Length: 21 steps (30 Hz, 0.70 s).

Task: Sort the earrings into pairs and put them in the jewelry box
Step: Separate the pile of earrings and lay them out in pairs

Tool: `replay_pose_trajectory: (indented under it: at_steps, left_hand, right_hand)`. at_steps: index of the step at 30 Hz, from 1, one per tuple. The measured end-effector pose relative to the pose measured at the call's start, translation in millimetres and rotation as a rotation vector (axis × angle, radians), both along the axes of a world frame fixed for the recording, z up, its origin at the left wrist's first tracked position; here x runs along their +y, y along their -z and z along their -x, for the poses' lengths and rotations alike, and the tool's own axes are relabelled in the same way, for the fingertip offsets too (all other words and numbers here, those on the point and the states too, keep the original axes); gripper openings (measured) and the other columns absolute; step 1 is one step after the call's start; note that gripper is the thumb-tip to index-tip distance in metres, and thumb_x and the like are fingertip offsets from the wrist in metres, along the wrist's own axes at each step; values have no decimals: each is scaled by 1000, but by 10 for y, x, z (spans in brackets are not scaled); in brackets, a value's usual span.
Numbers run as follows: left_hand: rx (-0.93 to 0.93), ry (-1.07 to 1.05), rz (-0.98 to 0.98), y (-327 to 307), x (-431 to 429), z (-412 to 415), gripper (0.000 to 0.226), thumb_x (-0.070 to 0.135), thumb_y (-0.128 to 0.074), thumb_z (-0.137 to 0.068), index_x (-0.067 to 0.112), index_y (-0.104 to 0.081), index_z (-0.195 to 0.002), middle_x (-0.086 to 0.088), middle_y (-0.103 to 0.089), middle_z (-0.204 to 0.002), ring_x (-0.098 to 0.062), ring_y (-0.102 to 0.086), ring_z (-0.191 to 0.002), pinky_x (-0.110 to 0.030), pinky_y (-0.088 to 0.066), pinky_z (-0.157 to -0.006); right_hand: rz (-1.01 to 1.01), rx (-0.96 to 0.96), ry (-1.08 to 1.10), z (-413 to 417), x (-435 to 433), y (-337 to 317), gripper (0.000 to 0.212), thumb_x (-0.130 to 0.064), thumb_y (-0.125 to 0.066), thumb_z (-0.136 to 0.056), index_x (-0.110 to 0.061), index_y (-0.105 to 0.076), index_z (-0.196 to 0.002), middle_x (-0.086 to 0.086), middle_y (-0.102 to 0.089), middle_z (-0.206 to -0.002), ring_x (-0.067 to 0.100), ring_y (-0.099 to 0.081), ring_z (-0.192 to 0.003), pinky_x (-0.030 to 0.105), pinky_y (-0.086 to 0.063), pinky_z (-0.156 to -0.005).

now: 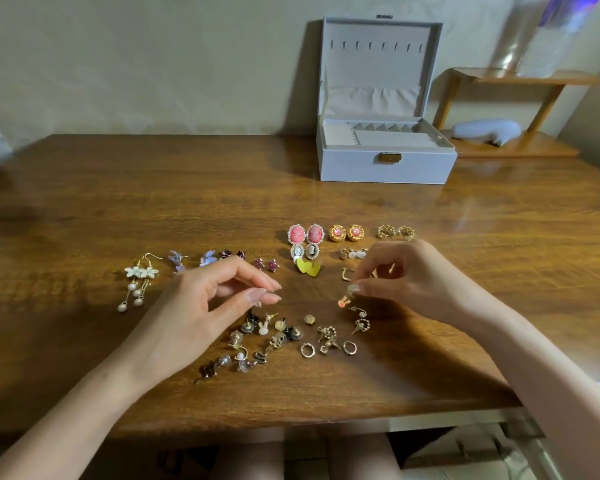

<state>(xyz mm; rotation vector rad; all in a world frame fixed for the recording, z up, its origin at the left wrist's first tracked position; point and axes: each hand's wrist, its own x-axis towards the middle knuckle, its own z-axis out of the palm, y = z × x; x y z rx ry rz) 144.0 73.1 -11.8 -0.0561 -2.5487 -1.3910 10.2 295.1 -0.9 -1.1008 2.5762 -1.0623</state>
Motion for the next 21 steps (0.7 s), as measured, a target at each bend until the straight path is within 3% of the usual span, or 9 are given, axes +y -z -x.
replay_pose_trajectory:
  at_steps: [8,11,16,21]
  left_hand:
    - [-33,36,88,15,56,0,16,28,-57,-80,24,-66,-92,22,-69,-96,6,-65,-87,-4,-45,-77]
    - [-27,41,101,23,58,-6,16,29,-57,-80,25,-66,-92,22,-69,-95,6,-66,-86,-4,-45,-77]
    - [19,50,98,10,51,8,19,35,-56,-79,25,-67,-90,18,-68,-96,-1,-65,-93,-11,-48,-81]
    - [71,-5,57,-9,-36,23,15,35,-59,-76,32,-69,-87,11,-66,-97,-7,-62,-96,-20,-50,-83]
  right_hand:
    - [-39,76,136,-3,226,45,15,-25,-76,-73,-30,-66,-64,-14,-57,-60,1,-48,-62,16,-37,-59]
    - [-74,71,135,-31,287,57,20,-27,-77,-73,-35,-62,-61,-12,-61,-67,3,-48,-61,17,-38,-60]
    - [-94,69,59,-88,327,73,6,-28,-76,-73,-30,-71,-72,-13,-63,-74,4,-52,-69,15,-40,-61]
    - [-37,101,9,-105,300,81,11,-23,-69,-81,-29,-74,-89,-13,-58,-80,2,-48,-70,12,-38,-62]
